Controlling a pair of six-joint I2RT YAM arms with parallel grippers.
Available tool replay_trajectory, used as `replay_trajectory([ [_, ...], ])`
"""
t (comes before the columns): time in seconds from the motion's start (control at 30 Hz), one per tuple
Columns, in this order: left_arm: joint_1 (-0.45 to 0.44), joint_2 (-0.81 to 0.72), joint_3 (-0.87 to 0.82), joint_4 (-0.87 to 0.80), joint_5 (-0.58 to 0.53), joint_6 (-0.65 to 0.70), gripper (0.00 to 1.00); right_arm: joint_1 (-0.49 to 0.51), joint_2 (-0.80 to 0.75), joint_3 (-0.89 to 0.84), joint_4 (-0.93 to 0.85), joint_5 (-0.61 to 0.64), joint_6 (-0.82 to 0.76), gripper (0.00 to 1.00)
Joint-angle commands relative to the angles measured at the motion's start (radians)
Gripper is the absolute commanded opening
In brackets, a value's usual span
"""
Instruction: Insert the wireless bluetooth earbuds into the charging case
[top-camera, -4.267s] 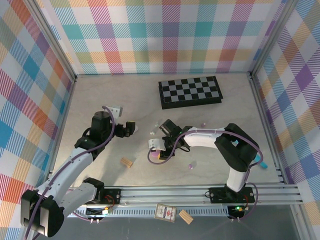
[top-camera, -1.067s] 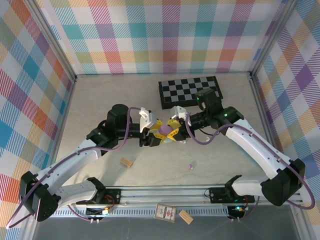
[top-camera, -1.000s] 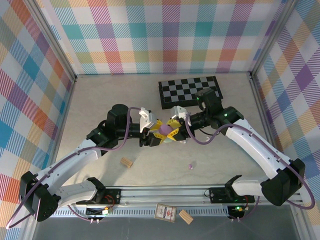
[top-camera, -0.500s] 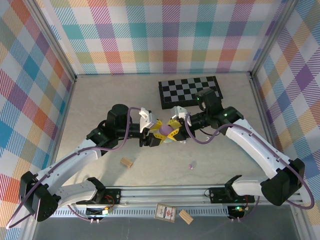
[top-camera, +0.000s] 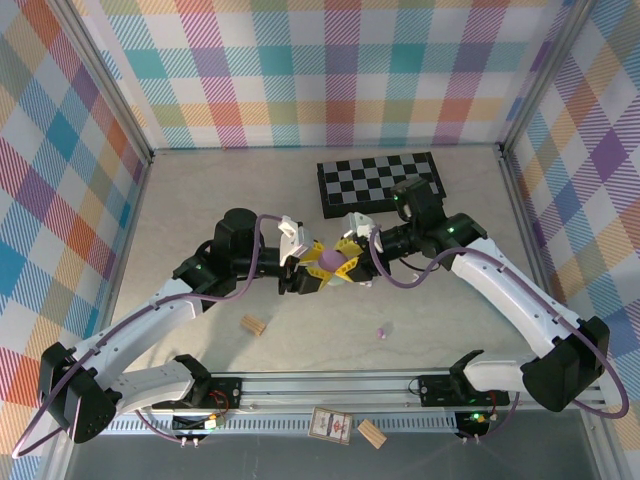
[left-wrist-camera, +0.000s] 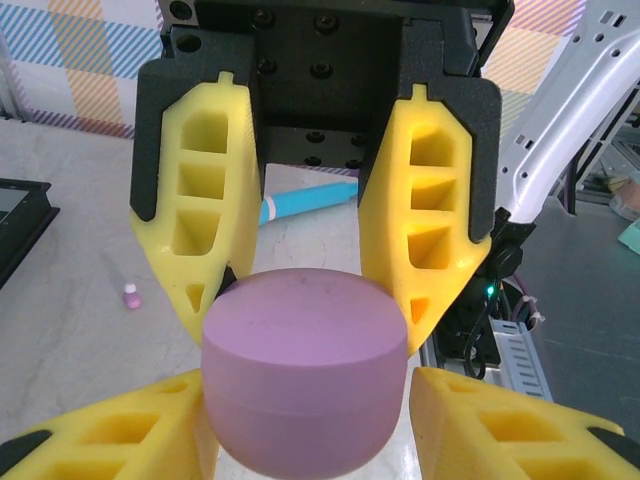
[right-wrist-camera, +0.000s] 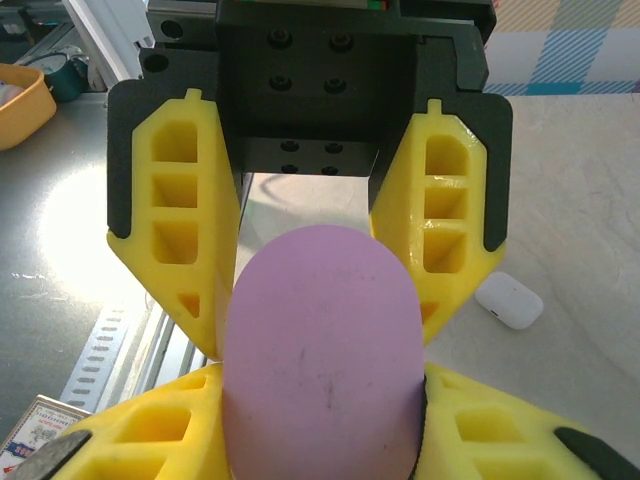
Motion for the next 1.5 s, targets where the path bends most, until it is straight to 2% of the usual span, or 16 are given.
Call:
replay_trajectory([
  [0.0,-0.009,-0.008,0.015,0.026,0.032,-0.013,0.48,-0.005,0.003,-0.008,-0.01,-0.031,-0.025,0.24],
  [0.7,-0.01,0.008,0.015,0.06,0.041,-0.031,0.5,-0.005,0.004,-0.004,-0.026,-0.048,-0.036,0.24],
  [0.93,-0.01,0.015,0.015,0.052,0.057,-0.027,0.45,-0.005,0.007,-0.004,-0.038,-0.051,-0.04,0.23],
  [1.07,-0.01,0.012,0.011,0.052,0.063,-0.014,0.37,-0.005,0.006,-0.001,-0.036,-0.051,-0.043,0.25],
  [1.23,-0.01,0.0,-0.027,0.079,0.05,-0.005,0.37,-0.01,-0.005,0.0,-0.027,-0.039,-0.041,0.34],
  [1.4,-0.01,-0.017,-0.076,0.137,0.025,-0.013,0.37,-0.027,-0.019,-0.005,-0.018,-0.041,-0.039,0.57],
  [1.47,-0.01,-0.022,-0.091,0.145,0.016,-0.012,0.37,-0.035,-0.027,-0.007,-0.009,-0.048,-0.032,0.61],
])
